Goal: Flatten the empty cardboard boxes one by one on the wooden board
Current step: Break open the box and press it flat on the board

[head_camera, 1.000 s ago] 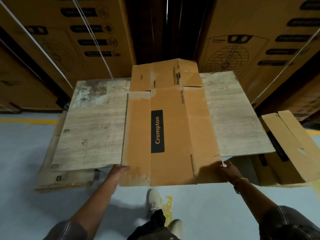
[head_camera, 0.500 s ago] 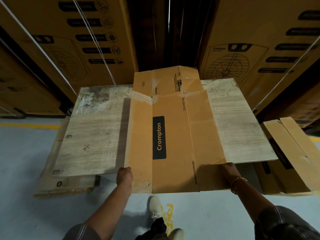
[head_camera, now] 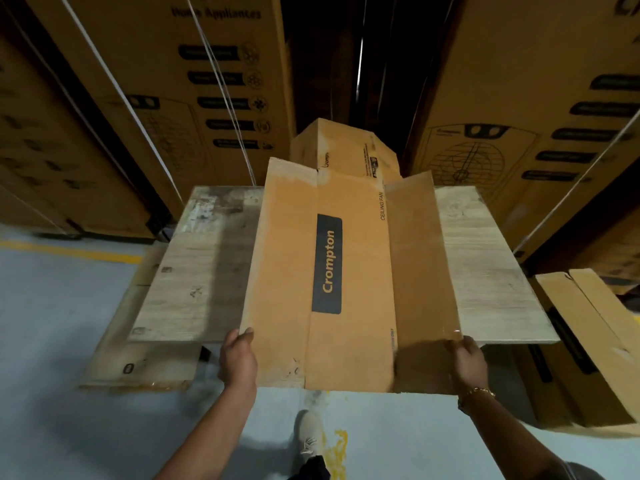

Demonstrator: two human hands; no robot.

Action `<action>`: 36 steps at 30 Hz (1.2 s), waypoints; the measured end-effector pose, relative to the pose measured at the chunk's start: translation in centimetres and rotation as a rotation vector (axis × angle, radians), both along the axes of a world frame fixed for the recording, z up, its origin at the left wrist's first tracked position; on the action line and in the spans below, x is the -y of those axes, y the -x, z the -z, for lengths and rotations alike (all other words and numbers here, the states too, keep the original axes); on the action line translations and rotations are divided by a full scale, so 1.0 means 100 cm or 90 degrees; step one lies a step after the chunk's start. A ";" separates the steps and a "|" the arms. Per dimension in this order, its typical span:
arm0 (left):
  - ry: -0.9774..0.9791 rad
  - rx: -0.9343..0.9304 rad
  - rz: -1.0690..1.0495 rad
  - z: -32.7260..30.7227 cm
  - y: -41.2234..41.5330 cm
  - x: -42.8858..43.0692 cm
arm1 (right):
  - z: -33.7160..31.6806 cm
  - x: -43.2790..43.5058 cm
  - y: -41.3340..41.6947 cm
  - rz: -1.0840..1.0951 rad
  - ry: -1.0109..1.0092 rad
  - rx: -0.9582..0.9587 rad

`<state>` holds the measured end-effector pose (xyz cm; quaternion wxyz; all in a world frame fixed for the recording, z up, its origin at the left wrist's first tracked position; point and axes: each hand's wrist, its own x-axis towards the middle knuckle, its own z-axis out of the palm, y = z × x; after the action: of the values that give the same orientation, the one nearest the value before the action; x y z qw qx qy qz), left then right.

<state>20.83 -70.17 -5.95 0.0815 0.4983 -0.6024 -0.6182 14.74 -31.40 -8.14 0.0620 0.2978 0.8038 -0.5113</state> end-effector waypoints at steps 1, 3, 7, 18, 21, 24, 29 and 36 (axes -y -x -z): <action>-0.004 -0.010 -0.010 -0.007 -0.006 0.005 | -0.003 0.004 -0.002 0.005 0.017 -0.009; -0.021 -0.031 -0.041 -0.023 -0.018 0.017 | -0.008 0.013 -0.003 0.007 0.057 -0.013; -0.034 -0.085 -0.078 -0.042 -0.043 0.053 | -0.024 0.047 -0.006 -0.020 0.121 0.054; -0.025 -0.103 -0.148 -0.052 -0.089 0.173 | -0.013 0.170 -0.009 0.009 0.381 0.108; -0.008 -0.102 -0.155 -0.050 -0.105 0.217 | -0.020 0.225 -0.014 -0.058 0.217 0.050; 0.001 -0.092 -0.175 -0.048 -0.122 0.276 | -0.028 0.289 -0.027 -0.093 0.170 -0.003; 0.057 -0.066 -0.181 -0.051 -0.149 0.378 | -0.030 0.398 -0.037 -0.119 0.183 -0.036; 0.185 0.060 -0.208 -0.044 -0.172 0.493 | -0.028 0.523 -0.027 -0.178 0.160 -0.046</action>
<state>38.01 -119.47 -1.58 0.2231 0.6008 -0.5997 -0.4793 17.39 -83.69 -5.34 0.1399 0.1548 0.7687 -0.6046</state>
